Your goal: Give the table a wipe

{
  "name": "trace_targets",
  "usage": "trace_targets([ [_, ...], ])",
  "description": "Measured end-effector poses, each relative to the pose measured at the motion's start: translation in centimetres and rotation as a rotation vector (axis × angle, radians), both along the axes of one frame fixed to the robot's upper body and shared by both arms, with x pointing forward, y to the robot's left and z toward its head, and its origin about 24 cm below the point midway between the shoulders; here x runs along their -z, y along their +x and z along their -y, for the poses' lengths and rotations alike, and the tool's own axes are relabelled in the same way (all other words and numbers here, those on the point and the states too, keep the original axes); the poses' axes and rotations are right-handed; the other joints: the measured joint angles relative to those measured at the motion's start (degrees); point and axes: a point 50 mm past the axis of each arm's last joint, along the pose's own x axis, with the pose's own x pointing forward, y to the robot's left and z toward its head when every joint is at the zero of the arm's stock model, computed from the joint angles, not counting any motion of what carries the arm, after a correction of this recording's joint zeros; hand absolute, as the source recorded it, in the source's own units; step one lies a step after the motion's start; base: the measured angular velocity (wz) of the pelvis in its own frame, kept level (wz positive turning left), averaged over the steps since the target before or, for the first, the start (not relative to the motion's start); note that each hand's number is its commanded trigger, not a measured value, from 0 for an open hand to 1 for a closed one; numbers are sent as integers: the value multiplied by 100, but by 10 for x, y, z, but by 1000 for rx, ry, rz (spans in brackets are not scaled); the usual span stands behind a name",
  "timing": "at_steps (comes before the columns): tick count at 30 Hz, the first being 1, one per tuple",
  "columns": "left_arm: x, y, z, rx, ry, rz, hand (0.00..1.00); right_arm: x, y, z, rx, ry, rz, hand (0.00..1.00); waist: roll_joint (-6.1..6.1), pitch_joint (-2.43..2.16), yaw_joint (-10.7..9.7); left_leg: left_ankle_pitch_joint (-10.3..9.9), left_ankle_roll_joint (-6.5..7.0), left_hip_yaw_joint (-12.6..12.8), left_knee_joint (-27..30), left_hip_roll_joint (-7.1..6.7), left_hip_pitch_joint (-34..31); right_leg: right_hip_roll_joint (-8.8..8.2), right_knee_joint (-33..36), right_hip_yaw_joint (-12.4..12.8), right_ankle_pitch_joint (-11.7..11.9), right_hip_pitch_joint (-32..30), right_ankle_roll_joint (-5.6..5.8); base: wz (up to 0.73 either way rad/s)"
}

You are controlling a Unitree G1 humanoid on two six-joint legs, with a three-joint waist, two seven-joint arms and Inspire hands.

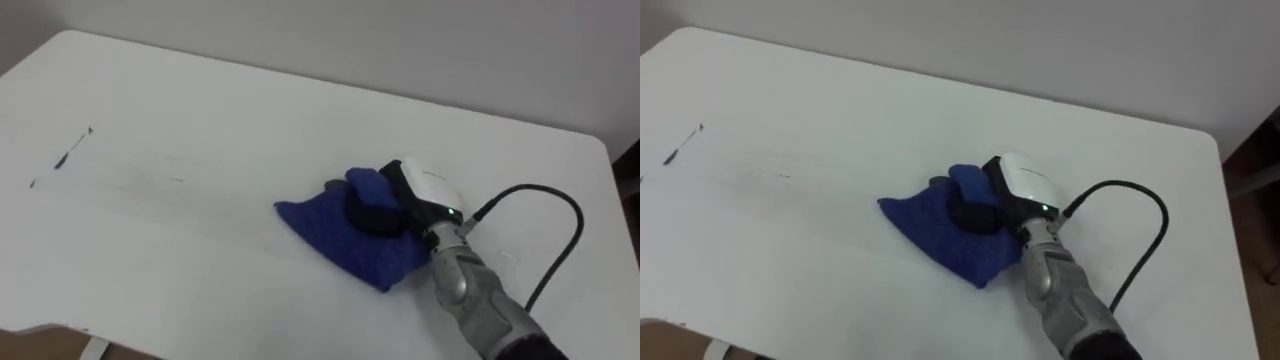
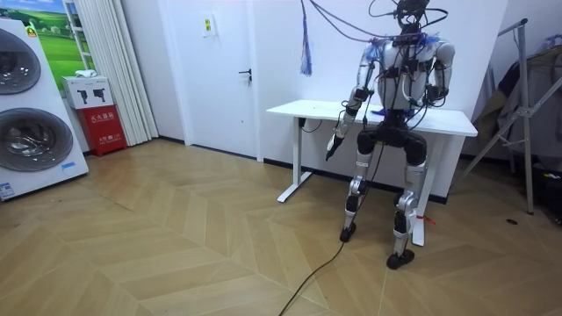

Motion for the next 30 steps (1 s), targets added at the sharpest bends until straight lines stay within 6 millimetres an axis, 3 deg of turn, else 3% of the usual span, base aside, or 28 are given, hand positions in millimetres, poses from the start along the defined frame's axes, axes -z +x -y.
trace_targets([
  [3,-1,-3,-2,-19,20,1,0,7,-9,9,10,-61,8,0,-12,-27,-152,-1,1,1,14,0,25,0,0,12,0,33,0,0],
  [9,-6,26,2,-2,10,88,0,12,-22,18,45,-70,4,0,54,-62,-317,-5,1,44,1,-4,110,7,-88,39,-1,162,2,-6],
  [12,-9,36,4,7,7,134,0,12,-28,21,43,-63,-8,0,50,-113,-376,-4,2,77,1,-4,120,6,-85,104,-1,168,2,-5],
  [17,-9,35,4,3,3,139,0,7,-31,22,33,-52,-22,0,7,-137,-455,-3,3,103,-8,-5,134,7,-82,174,0,147,-1,-2],
  [21,-9,31,3,-7,1,130,0,4,-36,22,35,-33,-15,0,-16,-131,-468,-3,4,129,-58,-1,204,5,-82,179,0,162,0,-2],
  [24,-7,24,2,-22,1,114,0,0,-36,22,31,-19,-6,0,-18,-126,-605,-3,5,136,-48,-1,213,4,-82,196,1,154,-1,0],
  [30,-4,14,-4,-77,1,94,0,-11,-32,40,75,-17,40,0,-3,-100,-763,-3,5,227,-75,2,231,1,-82,359,0,95,0,-7],
])
